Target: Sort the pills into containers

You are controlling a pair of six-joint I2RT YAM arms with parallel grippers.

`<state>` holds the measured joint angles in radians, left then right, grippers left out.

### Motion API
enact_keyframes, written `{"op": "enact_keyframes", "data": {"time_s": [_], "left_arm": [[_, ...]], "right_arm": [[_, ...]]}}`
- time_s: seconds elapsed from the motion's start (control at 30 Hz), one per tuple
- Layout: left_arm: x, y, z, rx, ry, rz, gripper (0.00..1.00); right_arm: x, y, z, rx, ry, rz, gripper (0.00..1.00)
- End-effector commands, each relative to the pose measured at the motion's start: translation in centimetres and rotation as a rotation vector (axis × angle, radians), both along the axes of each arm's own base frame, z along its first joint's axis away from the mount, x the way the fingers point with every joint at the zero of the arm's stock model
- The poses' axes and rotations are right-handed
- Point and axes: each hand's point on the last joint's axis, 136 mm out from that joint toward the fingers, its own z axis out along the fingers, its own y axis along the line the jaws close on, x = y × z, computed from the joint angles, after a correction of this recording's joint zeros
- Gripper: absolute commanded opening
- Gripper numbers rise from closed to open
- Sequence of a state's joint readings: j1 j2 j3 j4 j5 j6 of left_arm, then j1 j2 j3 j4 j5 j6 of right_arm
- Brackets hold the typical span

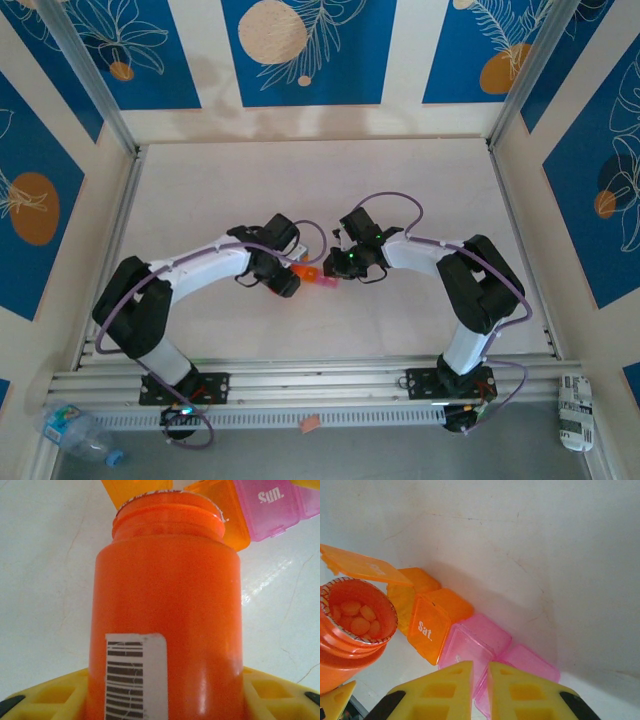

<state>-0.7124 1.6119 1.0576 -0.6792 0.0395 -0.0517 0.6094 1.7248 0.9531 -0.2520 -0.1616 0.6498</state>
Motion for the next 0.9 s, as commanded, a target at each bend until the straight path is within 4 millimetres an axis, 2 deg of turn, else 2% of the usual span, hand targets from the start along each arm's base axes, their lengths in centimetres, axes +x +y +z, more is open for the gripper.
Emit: {"op": "enact_keyframes", "data": {"time_s": [0.0,0.3,0.7,0.87], "left_arm": [[-0.2,-0.2,0.3,0.023,0.016,-0.034,0.00],[-0.2,0.0,0.3,0.044,0.022,-0.036,0.00],[0.1,0.2,1.4,0.075,0.016,-0.064,0.00],[-0.1,0.2,1.0,0.080,0.033,-0.067,0.00]], "right_arm": [[-1.9,-0.9,-2.3,-0.060,0.080,0.003,0.17],[-2.0,-0.9,-2.3,-0.060,0.080,0.004,0.17],[-2.0,-1.0,-2.4,-0.064,0.081,0.004,0.17],[-2.0,-0.9,-2.3,-0.063,0.081,0.006,0.17]]}}
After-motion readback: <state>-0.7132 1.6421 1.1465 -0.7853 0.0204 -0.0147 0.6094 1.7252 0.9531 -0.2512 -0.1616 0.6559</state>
